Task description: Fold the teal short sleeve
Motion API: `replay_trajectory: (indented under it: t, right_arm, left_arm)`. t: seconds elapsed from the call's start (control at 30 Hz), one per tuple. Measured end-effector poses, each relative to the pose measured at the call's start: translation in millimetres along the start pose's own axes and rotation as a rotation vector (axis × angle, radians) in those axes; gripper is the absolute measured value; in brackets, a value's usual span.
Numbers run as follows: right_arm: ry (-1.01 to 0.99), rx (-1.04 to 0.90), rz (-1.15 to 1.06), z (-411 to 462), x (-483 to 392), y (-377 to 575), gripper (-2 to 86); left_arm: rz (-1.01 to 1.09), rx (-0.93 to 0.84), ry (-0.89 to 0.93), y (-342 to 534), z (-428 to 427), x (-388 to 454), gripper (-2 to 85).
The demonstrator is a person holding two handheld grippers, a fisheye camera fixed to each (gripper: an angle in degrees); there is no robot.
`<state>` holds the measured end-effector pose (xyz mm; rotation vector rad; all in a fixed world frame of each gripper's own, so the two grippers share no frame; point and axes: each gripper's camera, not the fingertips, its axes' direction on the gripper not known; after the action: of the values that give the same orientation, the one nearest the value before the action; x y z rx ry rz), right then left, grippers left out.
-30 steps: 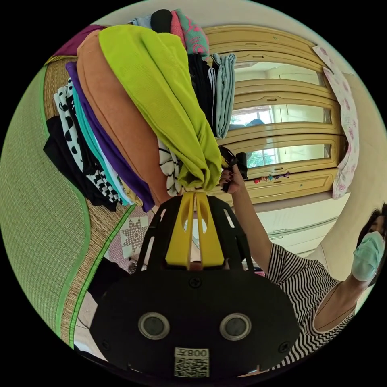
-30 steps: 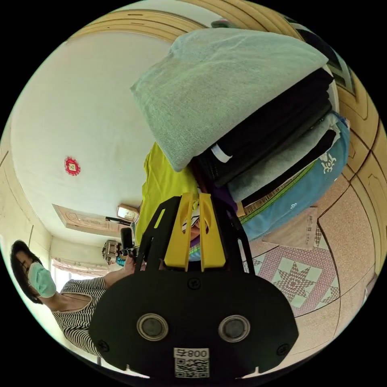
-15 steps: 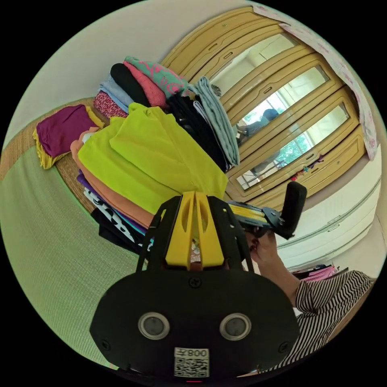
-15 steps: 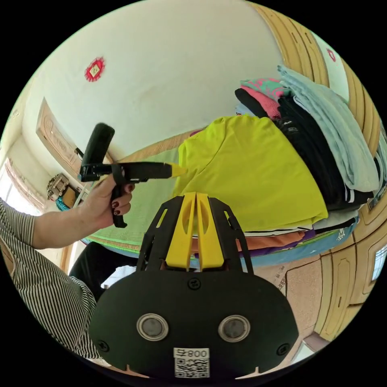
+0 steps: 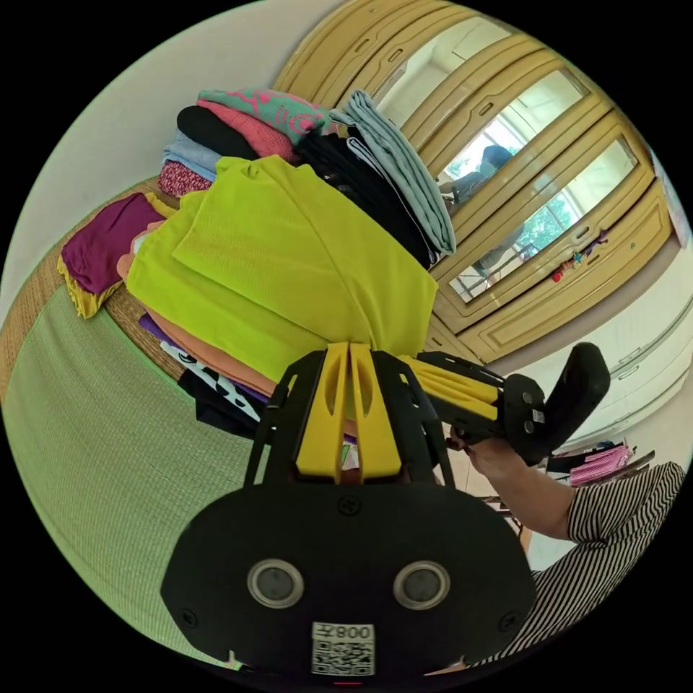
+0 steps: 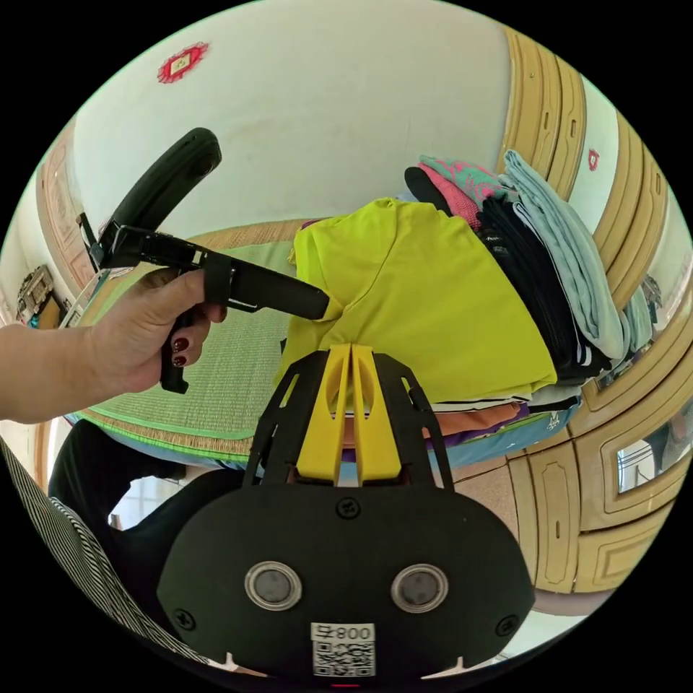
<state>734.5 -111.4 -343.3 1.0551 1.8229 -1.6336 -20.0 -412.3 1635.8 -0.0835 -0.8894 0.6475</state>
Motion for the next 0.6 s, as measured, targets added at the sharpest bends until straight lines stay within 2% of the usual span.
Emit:
replay_trajectory:
  t: [0.1,0.23,0.4,0.47,0.6]
  right_arm:
    - [0.037,0.027,0.02,-6,-12,4,0.1]
    - [0.016,0.043,0.06,-15,-15,3,0.1]
    - [-0.02,0.06,0.113,-30,-25,0,0.0]
    - [-0.017,0.083,0.118,-39,-33,0,0.0]
    - [-0.077,0.194,0.084,-69,-60,-6,0.1]
  left_arm:
    - [0.021,0.059,0.028,16,-19,2,0.2]
    - [0.104,0.076,-0.074,58,-48,5,0.2]
    - [0.109,-0.059,-0.215,129,-56,-15,0.2]
    - [0.044,-0.155,-0.299,168,-55,-33,0.3]
    - [-0.061,-0.253,-0.338,221,-56,-61,0.4]
